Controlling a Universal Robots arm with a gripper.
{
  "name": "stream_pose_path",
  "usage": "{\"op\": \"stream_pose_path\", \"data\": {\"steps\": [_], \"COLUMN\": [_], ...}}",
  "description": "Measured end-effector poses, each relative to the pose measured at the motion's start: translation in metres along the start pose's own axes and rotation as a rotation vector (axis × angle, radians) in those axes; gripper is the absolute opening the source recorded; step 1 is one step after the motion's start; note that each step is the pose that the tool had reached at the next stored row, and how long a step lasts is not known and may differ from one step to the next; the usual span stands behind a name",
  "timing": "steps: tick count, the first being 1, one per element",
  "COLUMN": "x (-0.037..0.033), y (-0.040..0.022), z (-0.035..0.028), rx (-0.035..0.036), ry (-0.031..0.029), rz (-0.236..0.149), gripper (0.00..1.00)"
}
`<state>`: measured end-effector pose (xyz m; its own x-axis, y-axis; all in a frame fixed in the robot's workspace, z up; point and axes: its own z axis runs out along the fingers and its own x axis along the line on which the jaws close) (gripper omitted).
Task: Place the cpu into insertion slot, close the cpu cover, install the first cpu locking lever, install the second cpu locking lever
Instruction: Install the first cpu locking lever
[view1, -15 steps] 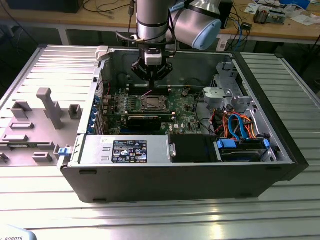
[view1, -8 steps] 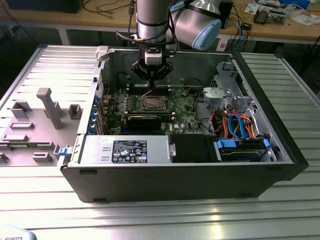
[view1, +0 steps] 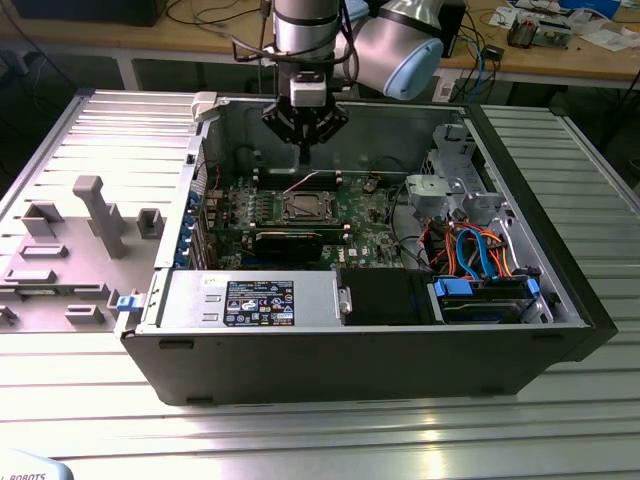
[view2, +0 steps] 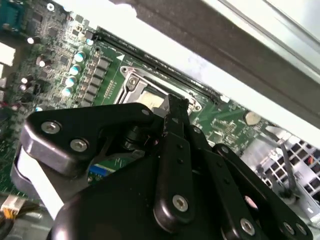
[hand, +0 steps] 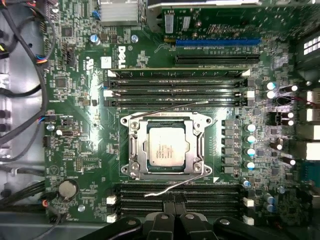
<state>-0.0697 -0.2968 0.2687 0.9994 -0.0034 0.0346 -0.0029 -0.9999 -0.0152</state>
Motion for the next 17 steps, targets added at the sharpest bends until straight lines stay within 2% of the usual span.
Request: {"op": "stream_pose_path", "data": {"steps": [7, 9, 11, 15, 17], "x": [0.0, 0.0, -0.0001, -0.0001, 0.0], "y": [0.0, 0.0, 0.0, 0.0, 0.0], "z": [-0.0001, -0.0001, 0.0002, 0.0006, 0.0009], "rx": [-0.0008, -0.0002, 0.0021, 0.0047, 0.0065], "ry": [-0.0001, -0.0006, -0.0024, -0.0042, -0.0055], "rz": [-0.001, -0.019, -0.088, -0.167, -0.234], "gripper": [0.11, 0.11, 0.11, 0.11, 0.11]}}
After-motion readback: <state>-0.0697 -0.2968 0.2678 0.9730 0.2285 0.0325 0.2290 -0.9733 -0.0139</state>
